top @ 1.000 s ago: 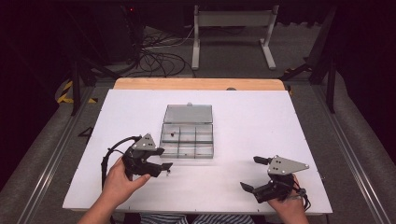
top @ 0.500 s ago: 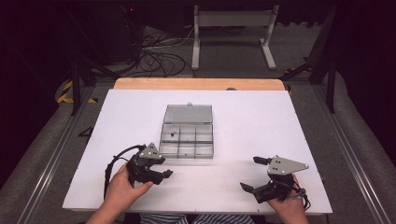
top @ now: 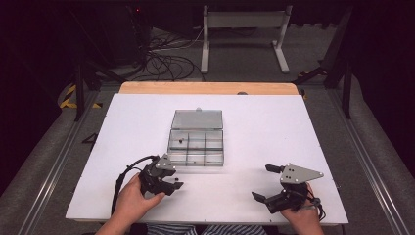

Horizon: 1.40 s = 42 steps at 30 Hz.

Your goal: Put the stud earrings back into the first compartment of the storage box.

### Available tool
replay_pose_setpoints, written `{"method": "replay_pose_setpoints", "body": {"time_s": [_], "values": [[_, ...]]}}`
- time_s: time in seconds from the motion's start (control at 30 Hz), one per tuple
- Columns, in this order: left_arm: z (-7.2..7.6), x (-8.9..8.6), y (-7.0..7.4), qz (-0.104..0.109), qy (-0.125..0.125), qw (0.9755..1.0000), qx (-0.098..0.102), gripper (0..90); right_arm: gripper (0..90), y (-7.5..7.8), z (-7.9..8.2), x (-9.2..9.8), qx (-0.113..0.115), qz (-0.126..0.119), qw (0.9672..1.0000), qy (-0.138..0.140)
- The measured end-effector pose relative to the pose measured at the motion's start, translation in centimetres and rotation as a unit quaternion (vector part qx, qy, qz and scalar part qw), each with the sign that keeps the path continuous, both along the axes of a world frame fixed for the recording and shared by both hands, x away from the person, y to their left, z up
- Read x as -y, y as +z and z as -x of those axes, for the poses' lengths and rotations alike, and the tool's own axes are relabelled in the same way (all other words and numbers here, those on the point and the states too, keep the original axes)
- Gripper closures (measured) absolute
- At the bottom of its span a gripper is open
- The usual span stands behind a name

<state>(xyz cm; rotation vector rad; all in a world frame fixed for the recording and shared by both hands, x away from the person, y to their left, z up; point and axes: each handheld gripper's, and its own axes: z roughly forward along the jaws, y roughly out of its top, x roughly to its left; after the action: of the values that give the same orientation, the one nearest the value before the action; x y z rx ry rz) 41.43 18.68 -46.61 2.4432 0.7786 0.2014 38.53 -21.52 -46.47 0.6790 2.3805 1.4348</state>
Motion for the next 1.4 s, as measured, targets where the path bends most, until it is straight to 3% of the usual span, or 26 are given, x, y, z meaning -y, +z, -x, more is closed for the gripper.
{"method": "replay_pose_setpoints", "body": {"time_s": [0.37, 0.63, 0.83, 1.13, 1.4], "values": [[-0.3, 0.4, -0.6, -0.023, 0.007, 0.9997, -0.002, 59.4, 1.6, 0.0, 0.0, 0.0, -0.001, 0.001, 1.0000, 0.001], [-0.3, 0.4, -0.5, -0.029, 0.020, 0.9994, -0.001, 78.4, 1.6, 0.0, 0.0, 0.0, 0.000, 0.001, 1.0000, 0.002], [-0.4, 0.5, -0.5, -0.030, 0.021, 0.9993, -0.006, 78.9, 1.6, 0.0, 0.0, 0.0, -0.001, 0.002, 1.0000, 0.002], [-0.3, 0.1, 0.4, -0.011, 0.020, 0.9997, 0.002, 81.5, 1.6, -0.1, 0.0, 0.0, -0.002, 0.001, 1.0000, 0.002], [0.1, -0.4, 2.6, 0.030, 0.014, 0.9992, 0.022, 81.4, 1.6, -0.1, -0.1, -0.1, -0.003, 0.000, 1.0000, 0.001]]}}
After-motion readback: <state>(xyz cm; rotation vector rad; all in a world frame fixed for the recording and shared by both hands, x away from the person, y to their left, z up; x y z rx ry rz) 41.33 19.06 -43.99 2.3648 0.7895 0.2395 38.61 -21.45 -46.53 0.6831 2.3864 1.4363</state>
